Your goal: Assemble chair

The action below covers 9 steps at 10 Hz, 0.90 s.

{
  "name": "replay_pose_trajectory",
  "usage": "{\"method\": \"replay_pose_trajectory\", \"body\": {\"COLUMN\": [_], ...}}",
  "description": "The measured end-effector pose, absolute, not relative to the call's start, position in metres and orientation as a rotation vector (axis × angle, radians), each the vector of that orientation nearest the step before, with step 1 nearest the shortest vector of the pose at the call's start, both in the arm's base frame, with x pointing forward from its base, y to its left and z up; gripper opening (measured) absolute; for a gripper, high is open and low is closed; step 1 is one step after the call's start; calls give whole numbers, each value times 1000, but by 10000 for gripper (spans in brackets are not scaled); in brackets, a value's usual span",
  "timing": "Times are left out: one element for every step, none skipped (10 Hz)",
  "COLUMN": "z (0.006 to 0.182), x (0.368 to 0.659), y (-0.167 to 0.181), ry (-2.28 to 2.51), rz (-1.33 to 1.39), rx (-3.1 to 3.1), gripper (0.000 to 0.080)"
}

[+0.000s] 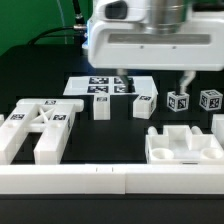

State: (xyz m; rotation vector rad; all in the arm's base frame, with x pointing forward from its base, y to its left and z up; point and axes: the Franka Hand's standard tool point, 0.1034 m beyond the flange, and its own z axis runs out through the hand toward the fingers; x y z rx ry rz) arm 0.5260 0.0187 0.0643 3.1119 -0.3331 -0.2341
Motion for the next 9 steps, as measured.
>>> {"method": "replay_pose_trajectory", "body": {"z": [63,60,58,58,57,57,57,59,60], "x": [515,508,506,503,504,498,503,504,505], "y": [9,0,-2,-1,-1,-2,-1,2,6], "ry": [-376,-406,-428,-425,-423,-411,-382,-367,-353], "rz": [-261,-276,-271,-304,-313,-414,-496,-633,-725], "rx": [3103,3107,3110,3107,3106,3095,3090,3078,3058], "gripper": [649,649,649,649,649,649,649,649,649]}}
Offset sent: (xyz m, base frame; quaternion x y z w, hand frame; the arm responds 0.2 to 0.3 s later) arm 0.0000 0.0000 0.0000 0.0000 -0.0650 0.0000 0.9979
